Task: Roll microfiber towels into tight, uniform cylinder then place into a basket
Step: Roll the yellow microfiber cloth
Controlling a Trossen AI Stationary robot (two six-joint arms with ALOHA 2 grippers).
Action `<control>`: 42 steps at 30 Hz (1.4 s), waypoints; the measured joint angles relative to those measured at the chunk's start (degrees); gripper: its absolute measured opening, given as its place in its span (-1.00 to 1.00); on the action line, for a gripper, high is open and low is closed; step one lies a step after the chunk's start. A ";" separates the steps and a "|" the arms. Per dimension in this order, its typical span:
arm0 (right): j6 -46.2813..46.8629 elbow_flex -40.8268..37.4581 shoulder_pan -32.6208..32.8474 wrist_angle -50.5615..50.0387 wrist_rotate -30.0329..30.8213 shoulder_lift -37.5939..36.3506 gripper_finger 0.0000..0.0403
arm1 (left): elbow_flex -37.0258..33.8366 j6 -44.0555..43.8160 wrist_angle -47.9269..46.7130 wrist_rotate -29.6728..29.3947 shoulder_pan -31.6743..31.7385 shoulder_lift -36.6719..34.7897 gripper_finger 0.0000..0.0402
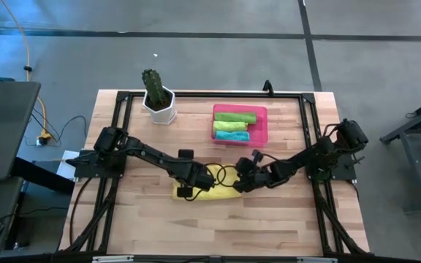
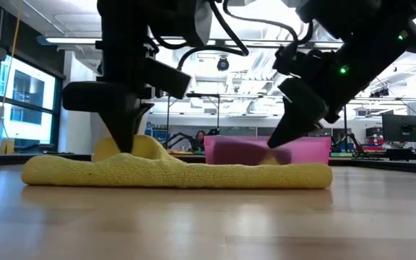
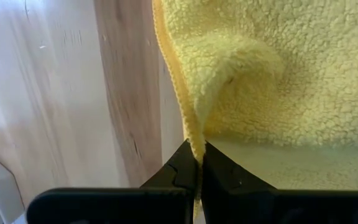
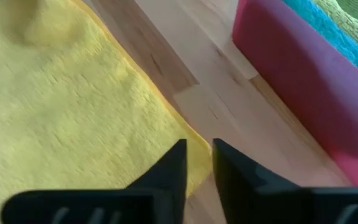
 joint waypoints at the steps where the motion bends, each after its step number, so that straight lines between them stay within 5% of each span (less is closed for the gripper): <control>1: -0.01 0.00 0.00 -1.02 0.00 -0.09 -0.66 | 0.00 0.00 0.13 0.00 0.00 0.00 -1.00; 11: -3.82 0.00 0.12 3.41 -7.96 -4.54 -0.44 | 0.00 0.00 0.56 -0.13 0.00 0.00 -1.00; 22: -10.17 0.02 -0.80 7.03 -11.99 3.00 -0.44 | 0.00 -0.31 0.50 0.22 -0.07 0.00 -1.00; 35: -11.62 0.02 -0.85 8.11 -12.02 6.49 -0.44 | 0.00 -5.80 0.11 3.00 -0.02 0.00 -0.98; 42: -10.92 0.02 -0.85 8.04 -12.00 6.49 -0.44 | 0.02 -8.37 -5.70 5.31 -0.11 0.00 -0.76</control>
